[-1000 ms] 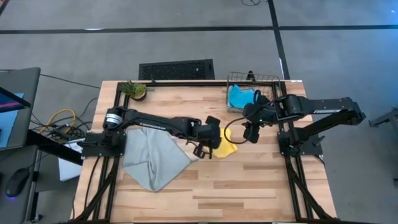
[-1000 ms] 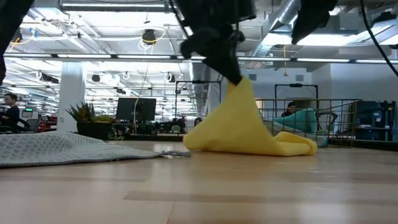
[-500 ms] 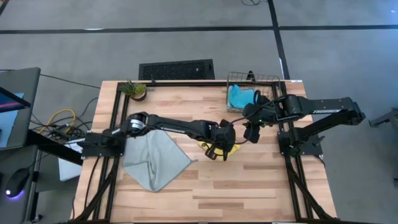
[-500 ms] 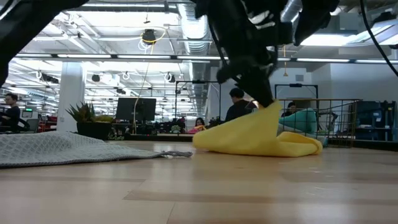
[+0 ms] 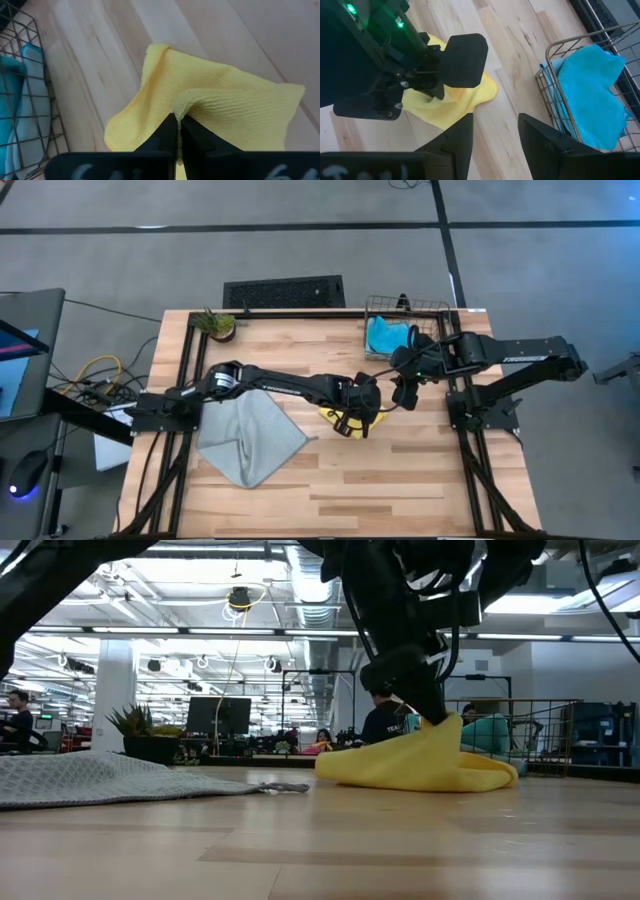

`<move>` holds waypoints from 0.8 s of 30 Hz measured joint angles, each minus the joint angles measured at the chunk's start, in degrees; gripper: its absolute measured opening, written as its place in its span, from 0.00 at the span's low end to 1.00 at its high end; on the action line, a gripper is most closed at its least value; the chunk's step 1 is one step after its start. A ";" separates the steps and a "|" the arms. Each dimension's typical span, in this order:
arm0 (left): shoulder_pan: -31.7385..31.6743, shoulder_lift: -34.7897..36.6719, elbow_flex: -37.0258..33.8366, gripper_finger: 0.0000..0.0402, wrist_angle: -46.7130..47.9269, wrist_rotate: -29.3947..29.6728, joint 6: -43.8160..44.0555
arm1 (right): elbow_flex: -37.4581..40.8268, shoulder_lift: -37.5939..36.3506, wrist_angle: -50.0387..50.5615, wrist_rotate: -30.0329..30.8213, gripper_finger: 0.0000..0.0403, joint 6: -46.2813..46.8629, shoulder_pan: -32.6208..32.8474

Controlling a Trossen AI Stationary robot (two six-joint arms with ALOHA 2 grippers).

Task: Fold microfiber towels
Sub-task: Fold the yellow microfiber cloth

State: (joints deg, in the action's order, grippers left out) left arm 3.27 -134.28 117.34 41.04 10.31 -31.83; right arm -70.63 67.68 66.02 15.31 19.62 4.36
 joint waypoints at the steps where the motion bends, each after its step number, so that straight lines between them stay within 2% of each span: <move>1: 0.00 0.00 0.00 0.01 -0.05 -0.01 0.60 | 0.00 0.00 0.00 0.00 0.44 0.00 0.00; 14: 0.16 0.00 0.48 0.29 0.15 2.00 4.99 | 0.00 0.00 0.04 -0.20 0.44 0.98 0.00; 18: 0.38 0.05 4.08 0.32 4.69 4.50 10.26 | -0.02 -0.50 1.31 -0.42 0.44 3.00 0.10; 24: 0.44 0.14 11.96 0.33 18.23 3.63 16.26 | 2.34 -1.73 1.96 -2.24 0.44 7.00 1.51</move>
State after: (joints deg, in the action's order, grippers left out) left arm 3.70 -134.14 129.30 59.27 13.93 -15.56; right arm -68.29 65.95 67.98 13.07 26.62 5.87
